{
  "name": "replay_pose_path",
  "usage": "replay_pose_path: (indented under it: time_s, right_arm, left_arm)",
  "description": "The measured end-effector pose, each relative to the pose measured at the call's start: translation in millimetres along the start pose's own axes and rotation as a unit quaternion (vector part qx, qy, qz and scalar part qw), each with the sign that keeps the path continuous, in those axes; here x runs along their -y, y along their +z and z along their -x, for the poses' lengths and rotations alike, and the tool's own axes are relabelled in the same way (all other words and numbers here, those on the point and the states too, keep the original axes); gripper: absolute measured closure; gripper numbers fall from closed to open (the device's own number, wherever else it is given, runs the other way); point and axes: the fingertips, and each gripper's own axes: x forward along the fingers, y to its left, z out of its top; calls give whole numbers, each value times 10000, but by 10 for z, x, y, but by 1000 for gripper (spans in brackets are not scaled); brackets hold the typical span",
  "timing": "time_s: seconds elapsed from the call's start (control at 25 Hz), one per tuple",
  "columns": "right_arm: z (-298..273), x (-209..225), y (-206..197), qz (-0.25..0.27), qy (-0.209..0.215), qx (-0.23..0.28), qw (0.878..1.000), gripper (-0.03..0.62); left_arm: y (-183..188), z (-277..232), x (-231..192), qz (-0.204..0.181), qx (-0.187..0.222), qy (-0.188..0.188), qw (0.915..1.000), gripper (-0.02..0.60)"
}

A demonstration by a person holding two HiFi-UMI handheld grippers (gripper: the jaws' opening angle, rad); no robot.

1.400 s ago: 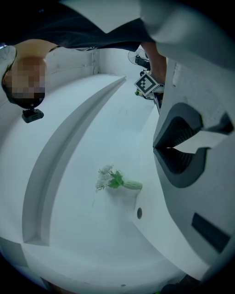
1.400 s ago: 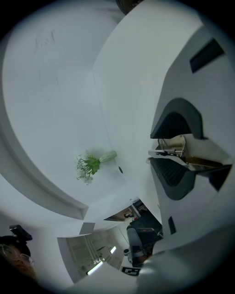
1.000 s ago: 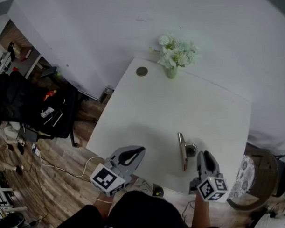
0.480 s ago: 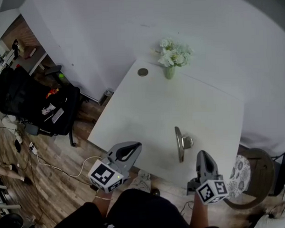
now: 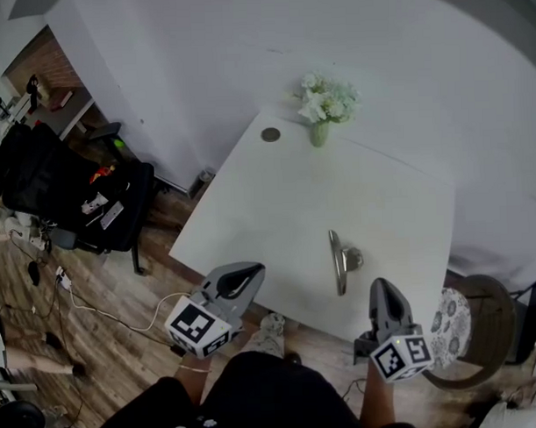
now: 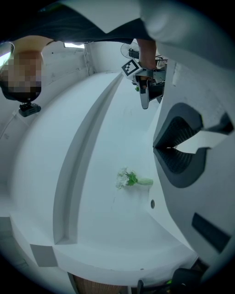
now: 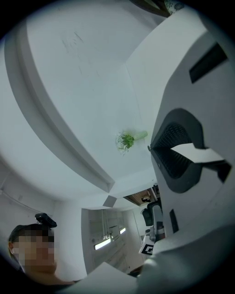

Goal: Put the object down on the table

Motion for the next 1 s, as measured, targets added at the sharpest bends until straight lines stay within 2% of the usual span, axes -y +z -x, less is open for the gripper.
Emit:
replay_pose_path:
  time_s: [1.0]
  right_arm:
    - [72,-93,17,184,127,-68,9997,597]
  left_arm:
    - [-23,101,99,25,30,20,10000,583]
